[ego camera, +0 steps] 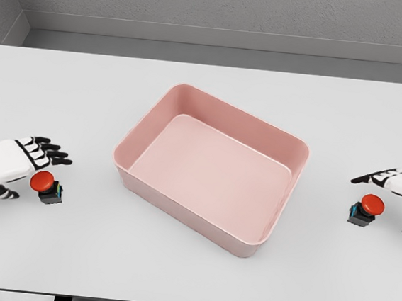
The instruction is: Put the industrial switch in the basket with both arms
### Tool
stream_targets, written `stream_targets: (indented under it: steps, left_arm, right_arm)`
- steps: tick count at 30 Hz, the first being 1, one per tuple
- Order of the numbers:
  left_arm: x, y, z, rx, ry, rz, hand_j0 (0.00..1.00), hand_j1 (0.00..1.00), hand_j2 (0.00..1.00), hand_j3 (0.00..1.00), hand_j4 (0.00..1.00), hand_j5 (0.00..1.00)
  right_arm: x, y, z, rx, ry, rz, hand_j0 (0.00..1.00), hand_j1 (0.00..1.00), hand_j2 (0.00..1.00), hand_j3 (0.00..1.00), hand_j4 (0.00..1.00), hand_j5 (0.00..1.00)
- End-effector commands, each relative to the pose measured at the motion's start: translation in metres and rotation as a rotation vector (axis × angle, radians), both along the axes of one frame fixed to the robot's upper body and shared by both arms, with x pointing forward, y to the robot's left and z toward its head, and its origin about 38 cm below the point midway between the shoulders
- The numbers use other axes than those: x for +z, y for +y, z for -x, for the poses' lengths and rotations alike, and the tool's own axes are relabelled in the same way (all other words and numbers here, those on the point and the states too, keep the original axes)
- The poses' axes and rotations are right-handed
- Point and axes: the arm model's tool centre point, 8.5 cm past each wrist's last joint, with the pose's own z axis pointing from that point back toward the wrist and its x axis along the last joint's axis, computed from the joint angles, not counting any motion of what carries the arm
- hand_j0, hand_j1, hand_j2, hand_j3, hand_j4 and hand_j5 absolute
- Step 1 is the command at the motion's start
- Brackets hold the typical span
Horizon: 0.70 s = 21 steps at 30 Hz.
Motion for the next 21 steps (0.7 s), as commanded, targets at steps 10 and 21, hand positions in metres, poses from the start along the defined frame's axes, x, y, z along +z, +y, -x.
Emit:
stream_targets:
  steps: [10, 21]
  left_arm:
    - [-0.014, -0.020, 0.006, -0.050, 0.029, 0.015, 1.00, 1.00, 1.00, 1.00, 1.00, 1.00]
    - [-0.011, -0.026, 0.002, -0.071, 0.028, -0.002, 0.84, 0.84, 0.84, 0.84, 0.84, 0.84]
  right_arm:
    - [-0.016, 0.019, 0.004, 0.075, 0.016, -0.060, 1.00, 1.00, 1.00, 1.00, 1.00, 1.00]
    - [-0.015, 0.021, 0.004, 0.095, 0.009, -0.064, 0.82, 0.82, 0.82, 0.82, 0.82, 0.82]
